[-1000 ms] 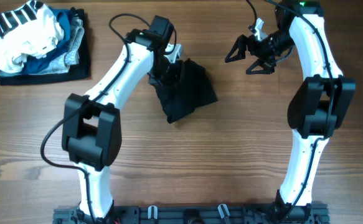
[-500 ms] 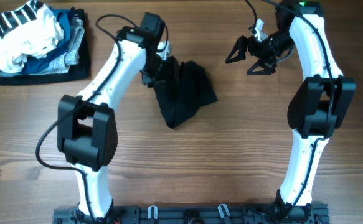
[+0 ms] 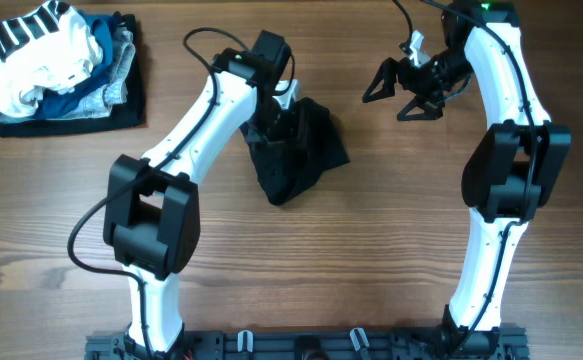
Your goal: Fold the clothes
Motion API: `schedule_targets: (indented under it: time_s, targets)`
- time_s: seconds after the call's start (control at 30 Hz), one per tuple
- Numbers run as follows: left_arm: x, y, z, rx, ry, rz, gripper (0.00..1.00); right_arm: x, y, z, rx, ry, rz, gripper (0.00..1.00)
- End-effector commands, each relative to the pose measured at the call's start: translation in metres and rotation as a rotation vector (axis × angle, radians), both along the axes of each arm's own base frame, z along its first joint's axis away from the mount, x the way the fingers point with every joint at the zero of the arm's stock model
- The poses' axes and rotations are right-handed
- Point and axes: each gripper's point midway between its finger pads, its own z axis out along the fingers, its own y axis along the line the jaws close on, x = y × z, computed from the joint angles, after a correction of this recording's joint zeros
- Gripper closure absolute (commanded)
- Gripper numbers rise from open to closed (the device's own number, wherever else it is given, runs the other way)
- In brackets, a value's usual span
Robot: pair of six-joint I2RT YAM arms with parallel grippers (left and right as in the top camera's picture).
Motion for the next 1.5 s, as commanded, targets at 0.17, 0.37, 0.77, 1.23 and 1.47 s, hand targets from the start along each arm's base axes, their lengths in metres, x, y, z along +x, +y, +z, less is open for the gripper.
schedule_targets:
  time_s: [0.17,0.37,0.77,1.23,1.47]
  targets:
    - [0.003,-0.047,0.025,-0.087,-0.145,-0.107,0.32,0.003,0.000,0.009,-0.008,-0.042,0.019,0.00]
    - [0.034,-0.060,0.026,-0.127,-0.256,-0.072,0.19,0.000,0.001,0.009,-0.008,-0.029,0.023,0.00]
    - [0.096,-0.017,-0.016,-0.090,-0.277,0.129,0.96,-0.008,0.001,0.010,-0.008,0.009,0.025,0.00]
    - [0.120,-0.035,-0.005,-0.164,-0.363,0.111,0.00,-0.010,0.003,0.010,-0.007,0.019,0.028,0.00]
    - [0.102,-0.019,-0.002,-0.039,-0.335,0.093,0.00,-0.009,0.001,0.009,-0.023,0.012,0.031,0.00]
